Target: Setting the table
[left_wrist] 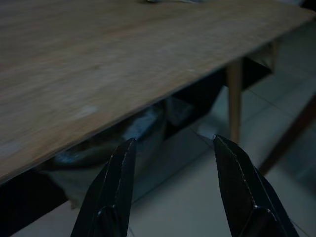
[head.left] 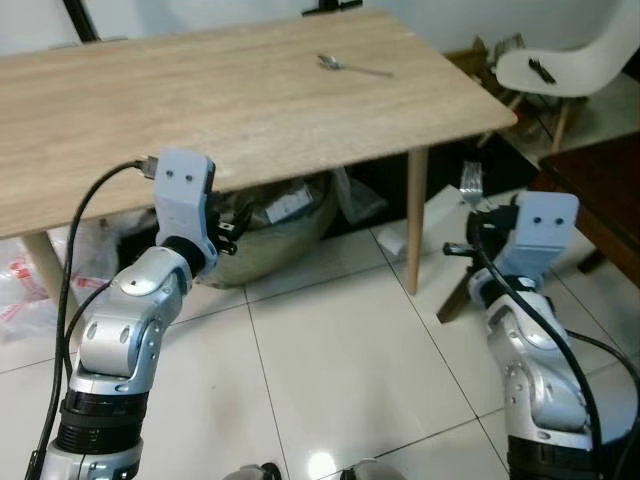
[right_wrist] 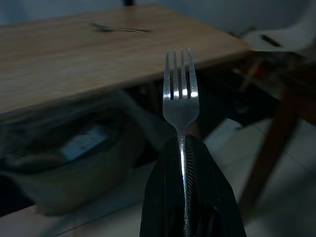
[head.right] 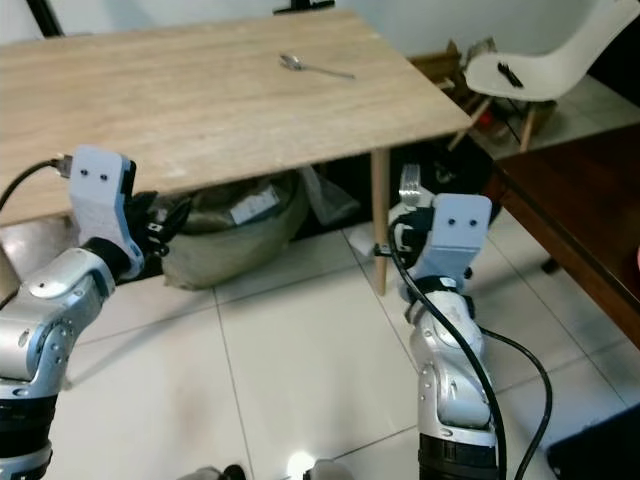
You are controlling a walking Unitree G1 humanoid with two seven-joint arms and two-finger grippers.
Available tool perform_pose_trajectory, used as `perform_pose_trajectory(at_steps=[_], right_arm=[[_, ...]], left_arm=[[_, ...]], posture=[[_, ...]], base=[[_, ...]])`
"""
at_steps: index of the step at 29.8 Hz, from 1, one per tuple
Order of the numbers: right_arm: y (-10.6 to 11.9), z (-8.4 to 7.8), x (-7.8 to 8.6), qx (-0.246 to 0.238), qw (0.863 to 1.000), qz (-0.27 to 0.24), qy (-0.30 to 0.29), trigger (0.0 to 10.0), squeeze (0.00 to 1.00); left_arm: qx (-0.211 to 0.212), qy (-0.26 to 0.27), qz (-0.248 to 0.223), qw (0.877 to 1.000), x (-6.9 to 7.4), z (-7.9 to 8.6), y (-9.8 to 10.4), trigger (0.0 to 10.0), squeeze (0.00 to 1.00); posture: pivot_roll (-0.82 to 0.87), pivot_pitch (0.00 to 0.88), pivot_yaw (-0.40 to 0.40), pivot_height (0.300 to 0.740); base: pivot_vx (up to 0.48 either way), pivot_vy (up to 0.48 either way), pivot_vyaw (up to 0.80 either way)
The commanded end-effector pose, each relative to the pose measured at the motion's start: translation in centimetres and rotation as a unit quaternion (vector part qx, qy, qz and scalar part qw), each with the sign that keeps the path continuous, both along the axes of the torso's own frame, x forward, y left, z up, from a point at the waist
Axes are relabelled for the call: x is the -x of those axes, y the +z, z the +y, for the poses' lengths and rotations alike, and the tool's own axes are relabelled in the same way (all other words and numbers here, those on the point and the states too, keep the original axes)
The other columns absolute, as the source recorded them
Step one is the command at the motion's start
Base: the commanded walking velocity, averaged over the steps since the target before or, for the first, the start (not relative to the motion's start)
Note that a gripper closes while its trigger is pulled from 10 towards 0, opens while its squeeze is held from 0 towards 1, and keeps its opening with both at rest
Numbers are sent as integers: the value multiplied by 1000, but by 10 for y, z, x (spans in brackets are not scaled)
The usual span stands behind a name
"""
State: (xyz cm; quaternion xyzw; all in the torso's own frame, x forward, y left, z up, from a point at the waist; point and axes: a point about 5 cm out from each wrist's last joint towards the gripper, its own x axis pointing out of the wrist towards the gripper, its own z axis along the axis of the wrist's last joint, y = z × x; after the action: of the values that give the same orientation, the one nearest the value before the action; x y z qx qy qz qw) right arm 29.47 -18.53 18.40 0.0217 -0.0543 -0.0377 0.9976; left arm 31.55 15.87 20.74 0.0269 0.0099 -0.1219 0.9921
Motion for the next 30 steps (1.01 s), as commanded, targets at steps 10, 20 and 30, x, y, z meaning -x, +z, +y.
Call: perform_pose_trajectory(at_steps=[10,20,30], right_arm=[[-1,-7,0,-16,1000,0,-14,10000,0],[0,-8,1,-17,1000,-3,-18,10000,0],[0,-8,0,-19,1000,-4,-19,10000,0]], left_arm=[[-5,-3,3,1000,-2,-2,-3,10000,0],[-4,-9,0,1000,-3,-4,-2,10000,0],[-4,-11,-1,1000,-4,-4,-1,10000,0]], posture=[[-136,31,87,740],[-140,30,93,740],[-140,33,96,740]], base=[[0,0,-800],[0,0,-800],[0,0,-800]])
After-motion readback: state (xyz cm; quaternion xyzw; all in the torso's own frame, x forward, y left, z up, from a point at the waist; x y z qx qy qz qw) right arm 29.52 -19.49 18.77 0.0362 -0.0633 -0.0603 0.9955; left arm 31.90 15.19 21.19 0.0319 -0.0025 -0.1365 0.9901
